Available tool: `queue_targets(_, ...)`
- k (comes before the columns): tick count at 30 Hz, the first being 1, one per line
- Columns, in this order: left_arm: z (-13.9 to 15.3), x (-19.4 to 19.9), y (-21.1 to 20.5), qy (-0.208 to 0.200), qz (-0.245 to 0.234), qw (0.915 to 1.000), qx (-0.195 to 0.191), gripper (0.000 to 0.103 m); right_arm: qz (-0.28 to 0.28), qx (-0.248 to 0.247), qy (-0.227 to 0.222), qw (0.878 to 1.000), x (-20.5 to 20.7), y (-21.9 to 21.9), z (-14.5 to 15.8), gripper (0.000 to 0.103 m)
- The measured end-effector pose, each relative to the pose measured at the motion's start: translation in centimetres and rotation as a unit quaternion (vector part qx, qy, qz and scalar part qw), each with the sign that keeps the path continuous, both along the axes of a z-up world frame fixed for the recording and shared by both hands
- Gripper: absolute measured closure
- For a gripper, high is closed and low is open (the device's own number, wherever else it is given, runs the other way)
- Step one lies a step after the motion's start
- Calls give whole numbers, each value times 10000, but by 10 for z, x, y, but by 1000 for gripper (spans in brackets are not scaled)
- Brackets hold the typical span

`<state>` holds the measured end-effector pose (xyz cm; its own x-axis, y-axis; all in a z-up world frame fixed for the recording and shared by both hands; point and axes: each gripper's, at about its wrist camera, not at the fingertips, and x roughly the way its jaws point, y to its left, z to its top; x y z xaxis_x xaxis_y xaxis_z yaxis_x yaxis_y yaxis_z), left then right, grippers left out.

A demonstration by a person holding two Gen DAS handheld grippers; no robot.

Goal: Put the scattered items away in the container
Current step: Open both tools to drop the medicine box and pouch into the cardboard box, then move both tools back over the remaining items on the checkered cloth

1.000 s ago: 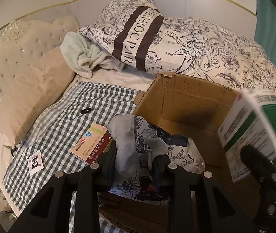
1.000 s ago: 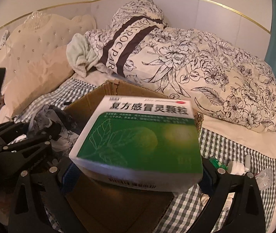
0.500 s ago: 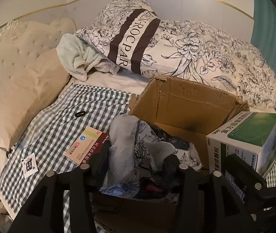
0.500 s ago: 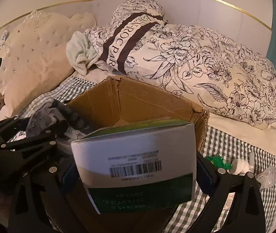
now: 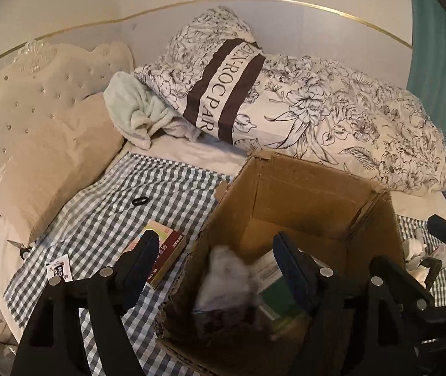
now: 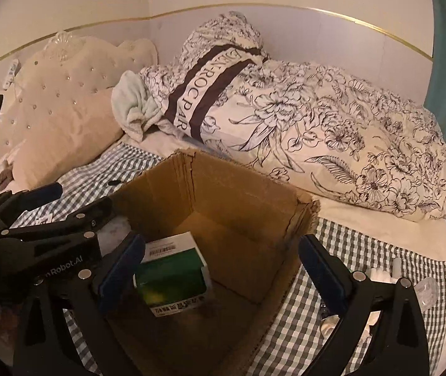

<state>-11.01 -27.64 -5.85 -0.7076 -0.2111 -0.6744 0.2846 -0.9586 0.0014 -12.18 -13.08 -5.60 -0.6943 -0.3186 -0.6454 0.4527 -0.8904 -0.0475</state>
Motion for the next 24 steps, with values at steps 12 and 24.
queue_targets(12,30,13,20,285,-11,9994,-186,7,-286,-158,223,9992,15,38,26,4)
queue_targets(24,62,25,61,536,-172,9977,-388,0,-794,-311,529,9950,35,97,60,0)
